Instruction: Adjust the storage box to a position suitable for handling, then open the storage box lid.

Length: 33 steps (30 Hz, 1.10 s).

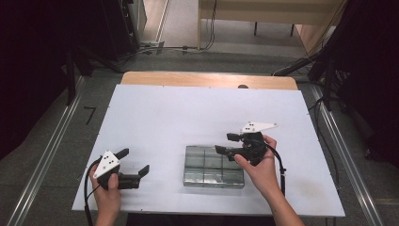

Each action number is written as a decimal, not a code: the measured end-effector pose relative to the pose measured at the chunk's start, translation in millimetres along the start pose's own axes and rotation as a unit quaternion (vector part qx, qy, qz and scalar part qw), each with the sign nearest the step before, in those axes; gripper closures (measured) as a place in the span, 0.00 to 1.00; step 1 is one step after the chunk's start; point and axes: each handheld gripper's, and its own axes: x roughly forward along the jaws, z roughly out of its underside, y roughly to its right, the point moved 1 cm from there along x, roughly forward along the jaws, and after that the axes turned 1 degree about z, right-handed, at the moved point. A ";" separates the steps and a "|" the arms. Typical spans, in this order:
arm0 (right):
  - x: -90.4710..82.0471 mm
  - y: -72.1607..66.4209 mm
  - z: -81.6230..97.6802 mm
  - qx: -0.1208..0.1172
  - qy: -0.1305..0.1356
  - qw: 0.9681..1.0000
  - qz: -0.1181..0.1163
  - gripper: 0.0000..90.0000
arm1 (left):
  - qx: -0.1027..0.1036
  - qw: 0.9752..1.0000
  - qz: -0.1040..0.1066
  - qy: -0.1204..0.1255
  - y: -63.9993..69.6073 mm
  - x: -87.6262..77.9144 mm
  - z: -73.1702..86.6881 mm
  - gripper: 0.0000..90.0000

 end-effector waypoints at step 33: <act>-72.4 0.7 70.1 -0.037 0.036 0.998 -0.028 0.00 | 0.005 1.000 0.005 0.008 0.5 -2.9 0.1 0.00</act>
